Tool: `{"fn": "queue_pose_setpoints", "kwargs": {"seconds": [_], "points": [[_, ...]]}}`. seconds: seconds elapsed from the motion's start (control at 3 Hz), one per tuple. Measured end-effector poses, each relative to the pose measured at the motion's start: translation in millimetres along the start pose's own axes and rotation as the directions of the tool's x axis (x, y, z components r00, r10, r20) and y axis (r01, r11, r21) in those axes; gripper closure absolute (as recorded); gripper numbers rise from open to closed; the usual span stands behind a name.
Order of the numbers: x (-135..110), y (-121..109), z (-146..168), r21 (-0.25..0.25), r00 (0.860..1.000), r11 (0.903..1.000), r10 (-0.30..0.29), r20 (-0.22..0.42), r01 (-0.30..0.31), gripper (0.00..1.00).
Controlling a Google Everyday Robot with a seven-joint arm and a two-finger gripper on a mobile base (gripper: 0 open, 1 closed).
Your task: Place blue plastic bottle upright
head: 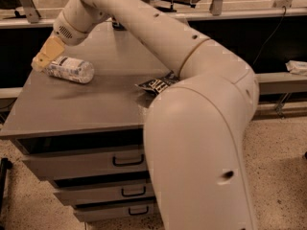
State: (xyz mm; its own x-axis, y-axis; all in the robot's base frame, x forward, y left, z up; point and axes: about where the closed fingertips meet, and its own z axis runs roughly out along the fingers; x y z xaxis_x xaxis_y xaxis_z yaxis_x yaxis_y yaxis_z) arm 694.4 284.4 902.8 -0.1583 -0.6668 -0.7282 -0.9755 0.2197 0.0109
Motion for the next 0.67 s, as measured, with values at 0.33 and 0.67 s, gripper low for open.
{"fn": "queue_pose_setpoints", "kwargs": {"seconds": [0.33, 0.67], "points": [[-3.2, -4.5, 26.9, 0.011, 0.998, 0.9999, 0.001, -0.068, -0.001, 0.0], [0.0, -9.9, 48.8, 0.026, 0.987, 0.9994, -0.02, -0.157, 0.025, 0.0]]}}
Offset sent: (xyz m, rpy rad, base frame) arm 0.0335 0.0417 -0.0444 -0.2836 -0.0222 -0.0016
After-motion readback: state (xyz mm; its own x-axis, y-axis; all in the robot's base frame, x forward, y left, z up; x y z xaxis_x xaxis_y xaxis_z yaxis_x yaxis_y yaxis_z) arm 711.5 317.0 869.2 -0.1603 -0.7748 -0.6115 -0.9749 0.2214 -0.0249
